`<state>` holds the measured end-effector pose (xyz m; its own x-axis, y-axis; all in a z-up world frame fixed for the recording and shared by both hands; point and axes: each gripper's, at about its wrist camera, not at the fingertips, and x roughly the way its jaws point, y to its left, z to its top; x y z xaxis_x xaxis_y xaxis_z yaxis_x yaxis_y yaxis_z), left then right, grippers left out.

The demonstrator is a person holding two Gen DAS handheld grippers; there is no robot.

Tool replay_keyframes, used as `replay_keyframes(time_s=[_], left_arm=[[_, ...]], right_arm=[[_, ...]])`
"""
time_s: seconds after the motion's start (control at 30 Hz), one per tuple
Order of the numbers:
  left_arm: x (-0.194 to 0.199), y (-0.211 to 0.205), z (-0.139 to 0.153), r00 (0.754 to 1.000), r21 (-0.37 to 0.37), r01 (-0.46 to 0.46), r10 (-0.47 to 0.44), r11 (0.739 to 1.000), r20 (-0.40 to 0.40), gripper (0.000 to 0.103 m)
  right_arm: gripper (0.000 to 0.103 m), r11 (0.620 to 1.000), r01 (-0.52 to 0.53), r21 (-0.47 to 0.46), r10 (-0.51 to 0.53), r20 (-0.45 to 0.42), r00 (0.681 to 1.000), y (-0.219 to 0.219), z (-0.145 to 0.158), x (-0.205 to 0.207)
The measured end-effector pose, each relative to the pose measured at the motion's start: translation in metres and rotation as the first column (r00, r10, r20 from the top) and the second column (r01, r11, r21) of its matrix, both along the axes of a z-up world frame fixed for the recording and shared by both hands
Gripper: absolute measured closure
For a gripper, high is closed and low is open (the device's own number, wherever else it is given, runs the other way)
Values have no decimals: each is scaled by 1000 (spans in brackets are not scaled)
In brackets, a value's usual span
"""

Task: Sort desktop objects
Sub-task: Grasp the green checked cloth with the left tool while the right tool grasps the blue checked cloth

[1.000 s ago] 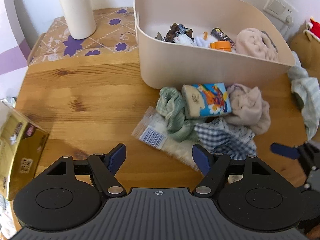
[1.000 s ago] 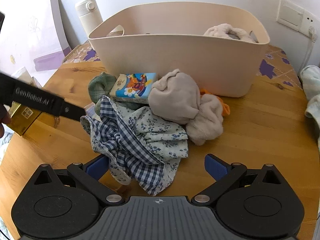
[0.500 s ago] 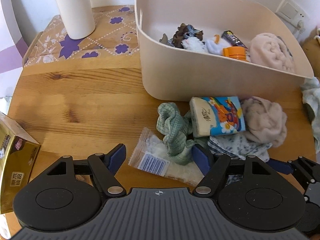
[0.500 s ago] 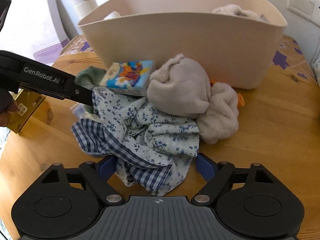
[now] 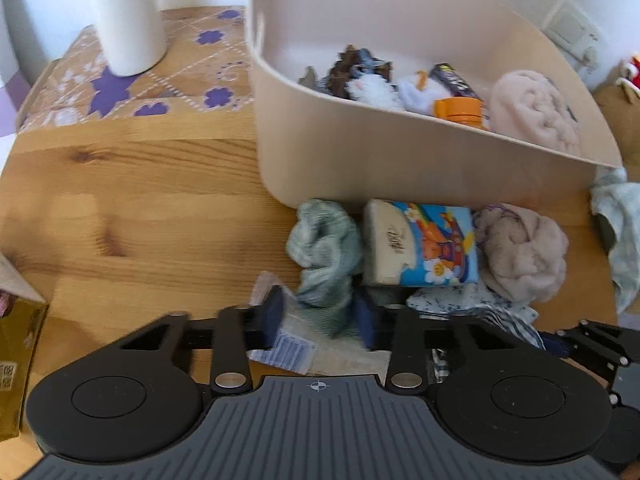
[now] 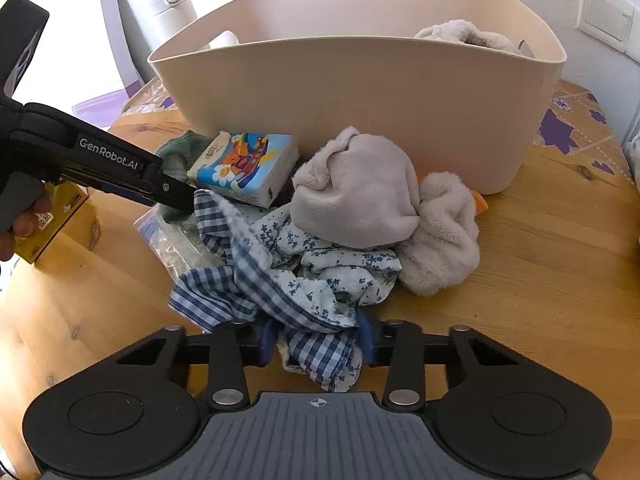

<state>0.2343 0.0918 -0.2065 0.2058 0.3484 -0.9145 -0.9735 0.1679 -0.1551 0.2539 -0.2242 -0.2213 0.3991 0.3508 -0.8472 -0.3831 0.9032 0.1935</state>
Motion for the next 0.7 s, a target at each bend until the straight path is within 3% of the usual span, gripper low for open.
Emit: replay_keyframes(time_s=[0.3, 0.7], left_arm=[[4, -4, 4, 999, 9, 42, -43, 999, 16, 93], [0, -21, 20, 999, 36, 27, -28, 999, 22, 95]], right_arm=[[81, 1000, 9, 17, -9, -6, 1000, -2, 2, 0], [83, 999, 25, 36, -26, 35, 999, -14, 19, -9]])
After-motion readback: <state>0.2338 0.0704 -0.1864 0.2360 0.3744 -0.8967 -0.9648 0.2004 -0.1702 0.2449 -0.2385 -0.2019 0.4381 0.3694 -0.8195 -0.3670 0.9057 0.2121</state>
